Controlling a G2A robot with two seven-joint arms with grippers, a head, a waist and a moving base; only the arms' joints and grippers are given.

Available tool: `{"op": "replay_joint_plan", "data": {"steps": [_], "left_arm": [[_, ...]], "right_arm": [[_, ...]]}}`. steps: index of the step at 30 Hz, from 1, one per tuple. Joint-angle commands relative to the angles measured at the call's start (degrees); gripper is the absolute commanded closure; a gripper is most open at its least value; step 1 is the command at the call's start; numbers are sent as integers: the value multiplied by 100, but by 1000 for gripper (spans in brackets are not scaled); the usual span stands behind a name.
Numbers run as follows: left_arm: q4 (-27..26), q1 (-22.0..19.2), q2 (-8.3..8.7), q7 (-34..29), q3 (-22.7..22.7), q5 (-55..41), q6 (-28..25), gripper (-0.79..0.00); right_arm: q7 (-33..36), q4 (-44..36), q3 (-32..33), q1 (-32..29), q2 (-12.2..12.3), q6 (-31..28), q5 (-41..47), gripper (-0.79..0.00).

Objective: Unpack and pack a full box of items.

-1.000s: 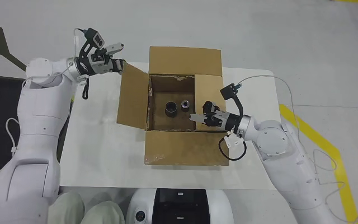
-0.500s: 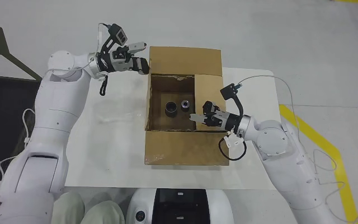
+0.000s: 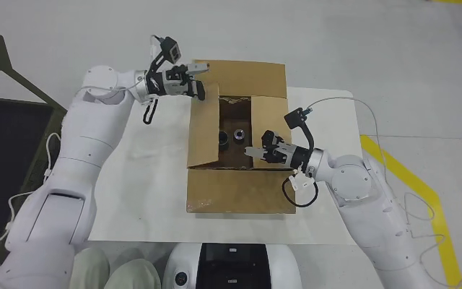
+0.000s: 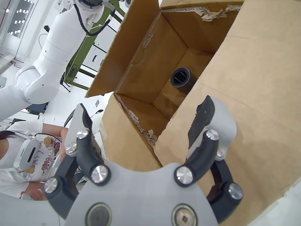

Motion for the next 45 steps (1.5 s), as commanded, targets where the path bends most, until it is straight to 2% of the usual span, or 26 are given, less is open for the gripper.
{"op": "replay_joint_plan", "data": {"steps": [1,6,16,27,31,35,39,45], "left_arm": [[5,-49,-21,39,106,256,-150,-785],[-120,-8,-43,193,303,918,-708,-785],[-312,119,-43,298,402,1343,-829,-785],[-401,43,77,449,-181,965,-689,-785],[-170,-50,116,550,-332,1041,-722,-785],[162,-177,131,647,-402,1170,-905,-785],[581,-336,116,737,-390,1268,-1101,-785],[1289,-619,18,888,-250,1276,-1483,-785]], "right_arm": [[0,0,0,0,0,0,0,-785],[0,0,0,0,0,0,0,-785],[0,0,0,0,0,0,0,-785],[0,0,0,0,0,0,0,-785],[-65,-21,-17,-29,-3,15,9,-785],[-5,-1,-29,-39,-1,-403,580,-785],[37,-241,92,-144,36,-134,539,-785],[134,-822,390,-642,125,224,447,-785]]}}
